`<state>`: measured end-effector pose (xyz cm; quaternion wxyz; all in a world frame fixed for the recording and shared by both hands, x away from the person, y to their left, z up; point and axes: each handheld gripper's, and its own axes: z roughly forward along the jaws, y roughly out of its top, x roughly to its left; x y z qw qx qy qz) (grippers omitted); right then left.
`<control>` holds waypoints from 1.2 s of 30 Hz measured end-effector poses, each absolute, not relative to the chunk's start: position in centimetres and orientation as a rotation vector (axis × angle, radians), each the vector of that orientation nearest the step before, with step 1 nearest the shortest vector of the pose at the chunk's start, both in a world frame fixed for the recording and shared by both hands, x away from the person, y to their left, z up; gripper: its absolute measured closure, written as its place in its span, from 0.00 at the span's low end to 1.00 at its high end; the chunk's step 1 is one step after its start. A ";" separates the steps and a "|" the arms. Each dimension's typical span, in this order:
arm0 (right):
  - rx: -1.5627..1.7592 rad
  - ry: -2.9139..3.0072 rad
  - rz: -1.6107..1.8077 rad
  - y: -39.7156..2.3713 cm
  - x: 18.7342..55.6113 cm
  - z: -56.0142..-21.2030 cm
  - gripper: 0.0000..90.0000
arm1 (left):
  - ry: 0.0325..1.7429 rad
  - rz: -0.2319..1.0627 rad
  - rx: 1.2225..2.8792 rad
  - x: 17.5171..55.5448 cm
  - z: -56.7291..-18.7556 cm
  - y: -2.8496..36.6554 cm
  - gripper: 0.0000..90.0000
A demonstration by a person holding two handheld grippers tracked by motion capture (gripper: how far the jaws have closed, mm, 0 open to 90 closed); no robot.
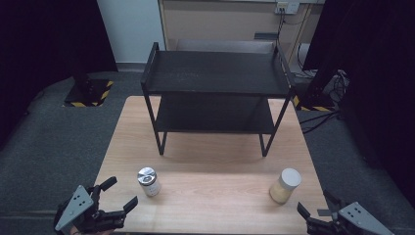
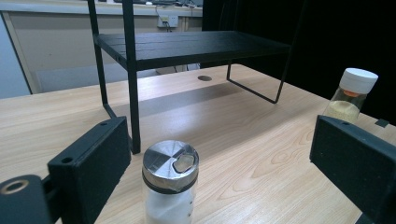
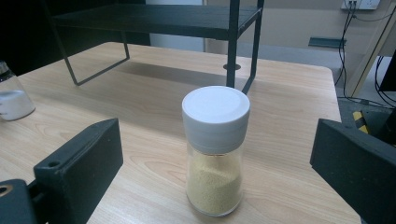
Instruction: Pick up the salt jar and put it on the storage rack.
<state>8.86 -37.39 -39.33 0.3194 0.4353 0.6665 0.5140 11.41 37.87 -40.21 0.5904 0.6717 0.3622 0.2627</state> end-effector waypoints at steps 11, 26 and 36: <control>1.141 1.756 1.355 -37.4 8.9 -39.3 0.03 | 0.846 0.612 1.564 11.3 -40.2 37.9 0.05; 1.138 1.765 1.365 -37.6 9.1 -39.4 0.03 | 0.851 0.614 1.566 11.3 -40.2 38.0 0.05; 1.137 1.769 1.364 -37.6 9.1 -39.3 0.03 | 0.851 0.612 1.566 11.3 -40.2 38.0 0.05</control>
